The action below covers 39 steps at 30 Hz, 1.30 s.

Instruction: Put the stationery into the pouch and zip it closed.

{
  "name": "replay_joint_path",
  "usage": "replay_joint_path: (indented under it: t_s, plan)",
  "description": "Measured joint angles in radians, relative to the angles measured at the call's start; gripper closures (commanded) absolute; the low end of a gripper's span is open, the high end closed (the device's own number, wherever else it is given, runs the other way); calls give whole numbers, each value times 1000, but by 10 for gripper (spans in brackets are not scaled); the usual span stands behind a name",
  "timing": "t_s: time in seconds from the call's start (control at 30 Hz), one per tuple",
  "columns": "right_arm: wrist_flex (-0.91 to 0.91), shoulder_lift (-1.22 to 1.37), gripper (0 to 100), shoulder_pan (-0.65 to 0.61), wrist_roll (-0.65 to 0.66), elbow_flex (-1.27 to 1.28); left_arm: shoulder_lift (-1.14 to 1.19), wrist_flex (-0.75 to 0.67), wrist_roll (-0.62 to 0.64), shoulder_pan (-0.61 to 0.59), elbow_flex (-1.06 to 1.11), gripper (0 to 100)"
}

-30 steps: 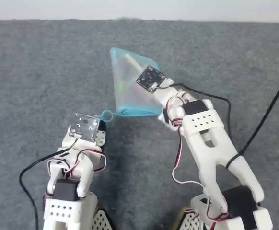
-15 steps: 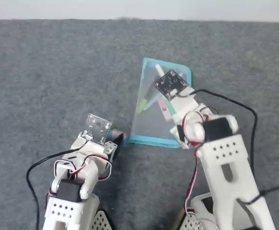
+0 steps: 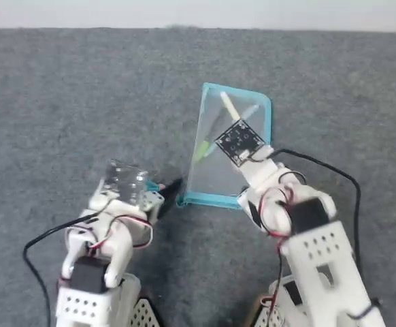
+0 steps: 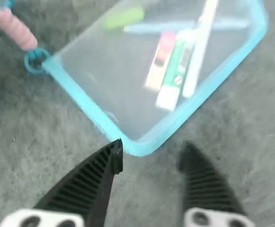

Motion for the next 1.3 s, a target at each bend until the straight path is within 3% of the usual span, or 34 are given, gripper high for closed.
replay_joint_path:
  t_s: [0.13,0.27,0.37,0.73,1.03,1.3]
  plan:
    - [51,-143,923,8,-3,57,-8,-2,0,-89,-101,806]
    - [58,-292,923,86,-5,172,-6,2,0,-169,-118,944]
    - [58,-404,923,164,-5,252,-6,37,0,-184,-118,987]
    - [20,-681,923,298,-5,555,-8,118,29,-181,-28,988]
    - [8,-852,923,302,-5,767,0,-123,41,-192,259,988]
    - [8,-853,923,302,-5,798,0,-74,43,-310,264,988]
